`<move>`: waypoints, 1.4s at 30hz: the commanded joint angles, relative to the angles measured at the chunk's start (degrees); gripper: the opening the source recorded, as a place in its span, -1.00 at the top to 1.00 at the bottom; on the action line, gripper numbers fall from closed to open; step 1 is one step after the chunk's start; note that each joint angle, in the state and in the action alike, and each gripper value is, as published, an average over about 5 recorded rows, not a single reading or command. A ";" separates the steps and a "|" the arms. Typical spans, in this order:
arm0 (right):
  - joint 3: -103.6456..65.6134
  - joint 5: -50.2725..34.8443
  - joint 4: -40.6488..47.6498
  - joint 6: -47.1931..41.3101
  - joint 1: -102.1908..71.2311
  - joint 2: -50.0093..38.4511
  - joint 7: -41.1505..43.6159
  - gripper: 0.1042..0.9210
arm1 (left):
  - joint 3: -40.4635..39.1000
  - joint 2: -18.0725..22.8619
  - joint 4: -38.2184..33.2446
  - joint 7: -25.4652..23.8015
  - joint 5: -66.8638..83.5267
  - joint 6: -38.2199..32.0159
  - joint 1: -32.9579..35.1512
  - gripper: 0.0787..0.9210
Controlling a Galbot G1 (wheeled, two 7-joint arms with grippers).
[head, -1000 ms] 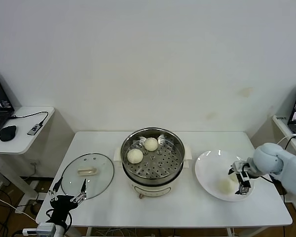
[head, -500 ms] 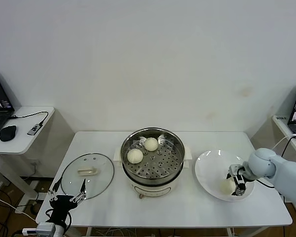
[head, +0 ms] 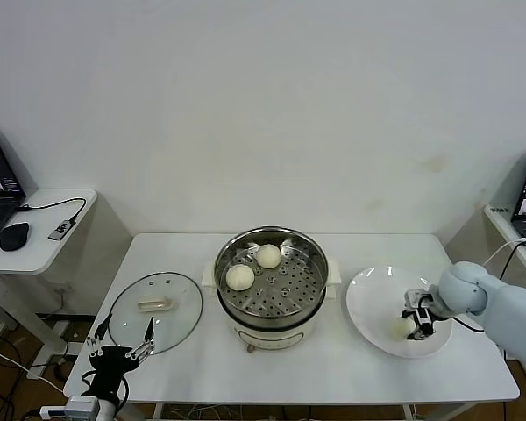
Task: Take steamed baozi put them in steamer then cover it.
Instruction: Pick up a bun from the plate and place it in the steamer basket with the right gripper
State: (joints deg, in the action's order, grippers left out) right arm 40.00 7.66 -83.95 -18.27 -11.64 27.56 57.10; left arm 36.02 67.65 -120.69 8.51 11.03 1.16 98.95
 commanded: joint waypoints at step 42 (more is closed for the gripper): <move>38.19 -16.33 -0.39 26.12 45.89 34.71 -0.42 -0.07 | 0.30 1.14 -1.33 -0.02 -0.15 0.08 -0.96 -0.77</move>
State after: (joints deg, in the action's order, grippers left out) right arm 74.02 -12.84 -85.61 -2.03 33.69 54.58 56.46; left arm 36.38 68.66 -121.93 8.49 10.84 1.25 98.01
